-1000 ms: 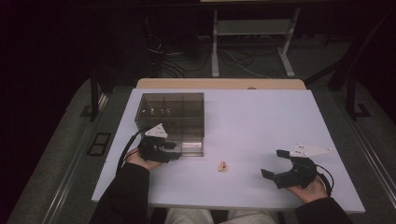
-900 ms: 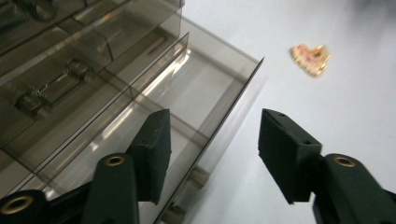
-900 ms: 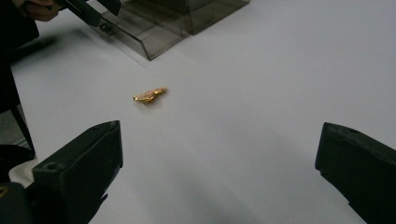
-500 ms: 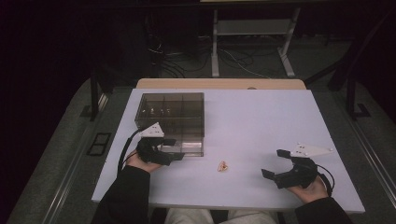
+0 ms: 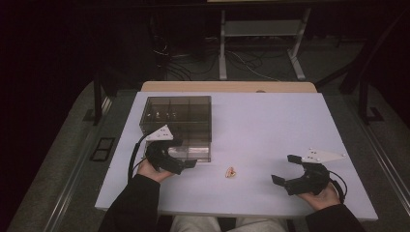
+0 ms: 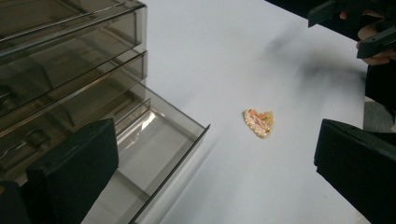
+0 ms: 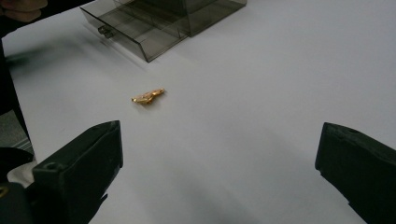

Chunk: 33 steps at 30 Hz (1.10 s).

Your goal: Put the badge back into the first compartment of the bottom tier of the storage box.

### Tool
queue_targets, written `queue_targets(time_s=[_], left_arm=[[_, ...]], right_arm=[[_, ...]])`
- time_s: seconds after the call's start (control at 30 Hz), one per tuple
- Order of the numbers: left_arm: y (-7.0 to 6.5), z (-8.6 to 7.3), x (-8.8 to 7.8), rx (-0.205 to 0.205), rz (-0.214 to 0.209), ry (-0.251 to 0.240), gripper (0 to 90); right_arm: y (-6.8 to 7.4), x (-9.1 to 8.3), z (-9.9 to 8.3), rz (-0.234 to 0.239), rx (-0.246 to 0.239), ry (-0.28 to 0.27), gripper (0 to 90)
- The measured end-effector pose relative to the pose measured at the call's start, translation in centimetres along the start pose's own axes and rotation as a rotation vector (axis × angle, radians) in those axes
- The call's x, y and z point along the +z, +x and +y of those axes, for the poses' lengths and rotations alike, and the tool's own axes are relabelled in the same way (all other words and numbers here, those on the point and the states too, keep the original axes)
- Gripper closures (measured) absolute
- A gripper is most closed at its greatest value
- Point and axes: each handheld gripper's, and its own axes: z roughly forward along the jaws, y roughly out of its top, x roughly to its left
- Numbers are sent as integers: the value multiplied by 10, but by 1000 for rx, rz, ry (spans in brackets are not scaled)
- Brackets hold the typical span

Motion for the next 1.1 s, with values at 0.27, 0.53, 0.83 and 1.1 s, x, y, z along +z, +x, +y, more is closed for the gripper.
queue_targets(time_s=[0.27, 0.53, 0.83, 1.1], left_arm=[[-12, 11, 7, 41, -15, 20, 0], [-26, 23, 11, 92, -22, 42, 0], [-35, 34, 22, 135, -38, 58, 0], [-37, 38, 30, 152, -44, 81, 0]], right_arm=[[0, 0, 0, -1, 2, -2, 5], [0, -1, 0, -1, 2, -3, 5], [0, 0, 0, 0, 4, -1, 5], [0, 0, 0, 1, 3, -1, 5]])
